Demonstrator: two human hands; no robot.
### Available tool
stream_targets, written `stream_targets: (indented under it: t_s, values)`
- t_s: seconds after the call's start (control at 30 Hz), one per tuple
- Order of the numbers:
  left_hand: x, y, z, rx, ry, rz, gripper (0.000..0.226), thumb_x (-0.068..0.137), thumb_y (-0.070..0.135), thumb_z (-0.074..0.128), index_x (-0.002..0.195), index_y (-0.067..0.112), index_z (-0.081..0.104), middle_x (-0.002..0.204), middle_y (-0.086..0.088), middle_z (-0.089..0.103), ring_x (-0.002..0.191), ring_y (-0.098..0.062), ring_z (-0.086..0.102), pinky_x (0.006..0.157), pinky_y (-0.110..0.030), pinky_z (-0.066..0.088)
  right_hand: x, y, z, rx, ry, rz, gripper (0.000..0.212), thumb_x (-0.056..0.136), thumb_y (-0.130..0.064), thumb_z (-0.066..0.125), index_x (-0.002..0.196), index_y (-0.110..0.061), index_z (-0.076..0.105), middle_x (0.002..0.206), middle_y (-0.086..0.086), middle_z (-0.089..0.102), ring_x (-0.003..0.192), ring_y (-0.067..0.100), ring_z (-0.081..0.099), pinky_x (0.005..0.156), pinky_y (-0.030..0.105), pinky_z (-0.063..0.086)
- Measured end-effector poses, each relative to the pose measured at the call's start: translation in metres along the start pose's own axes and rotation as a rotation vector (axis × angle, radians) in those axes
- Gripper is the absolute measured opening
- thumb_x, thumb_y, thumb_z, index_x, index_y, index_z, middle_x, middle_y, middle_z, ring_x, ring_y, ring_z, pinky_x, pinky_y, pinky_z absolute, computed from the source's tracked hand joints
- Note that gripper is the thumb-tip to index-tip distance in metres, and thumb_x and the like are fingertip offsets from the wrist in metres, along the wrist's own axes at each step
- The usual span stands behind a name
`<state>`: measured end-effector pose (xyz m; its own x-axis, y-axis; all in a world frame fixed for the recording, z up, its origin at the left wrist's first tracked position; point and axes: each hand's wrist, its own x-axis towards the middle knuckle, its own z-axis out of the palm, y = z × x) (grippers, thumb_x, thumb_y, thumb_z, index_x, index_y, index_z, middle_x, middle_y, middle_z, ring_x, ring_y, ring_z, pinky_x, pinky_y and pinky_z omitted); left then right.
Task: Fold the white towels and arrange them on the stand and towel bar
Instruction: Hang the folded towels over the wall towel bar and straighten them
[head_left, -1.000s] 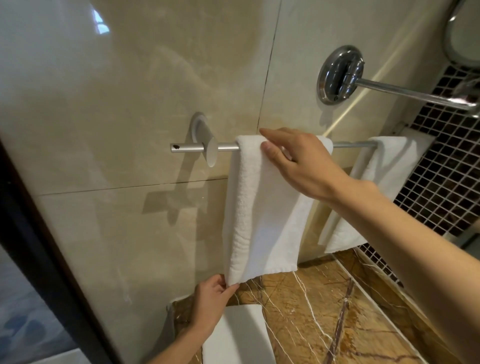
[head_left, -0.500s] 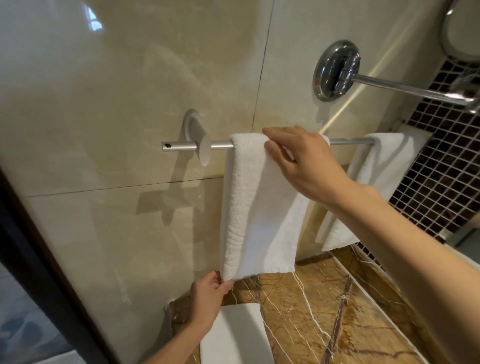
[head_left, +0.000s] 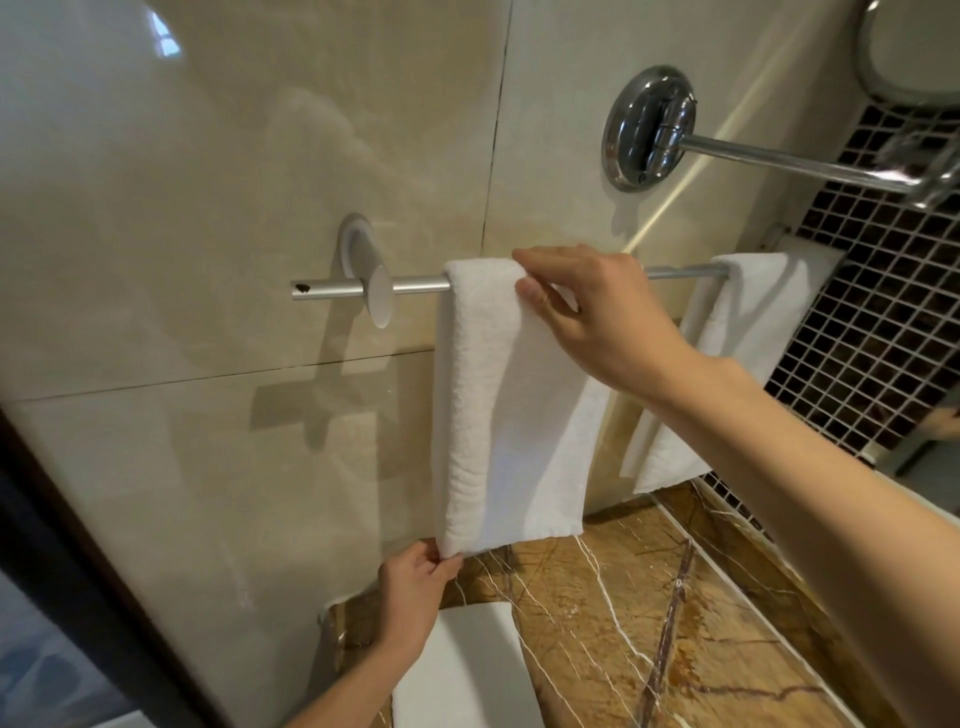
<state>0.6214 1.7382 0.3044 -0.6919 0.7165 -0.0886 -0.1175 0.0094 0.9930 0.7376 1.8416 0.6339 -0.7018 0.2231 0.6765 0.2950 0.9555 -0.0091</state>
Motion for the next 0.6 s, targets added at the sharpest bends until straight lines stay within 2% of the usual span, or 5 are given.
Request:
stream_targets:
  t_s: [0.2,0.37,0.6]
  values:
    - [-0.001,-0.001,-0.004,0.051,-0.015,0.004,0.016,0.076,-0.007,0.072,0.071,0.008,0.069,0.066,-0.006,0.072,0.061,-0.009,0.065,0.061,-0.022,0.055,0.002,0.004,-0.002,0.019,-0.020,-0.009,0.030,0.098,-0.023,0.048,0.097,0.003,0.062,0.082,0.011,0.064,0.077,0.031,0.056,0.071,0.047,0.045]
    - [0.001,0.002,-0.002,0.051,-0.018,0.009,0.017,0.077,-0.006,0.072,0.075,0.011,0.070,0.066,-0.005,0.073,0.062,-0.011,0.067,0.061,-0.023,0.056,0.002,0.008,-0.002,0.009,-0.028,-0.002,0.031,0.097,-0.024,0.048,0.101,0.004,0.062,0.094,0.015,0.068,0.086,0.033,0.060,0.075,0.047,0.047]
    - [0.003,0.005,0.010,0.062,-0.030,0.008,0.014,0.079,-0.002,0.071,0.080,0.011,0.068,0.068,-0.005,0.073,0.067,-0.017,0.071,0.062,-0.022,0.056,0.000,0.019,-0.006,-0.014,-0.052,0.018,0.032,0.098,-0.026,0.047,0.101,0.003,0.062,0.096,0.014,0.068,0.088,0.032,0.061,0.076,0.046,0.048]
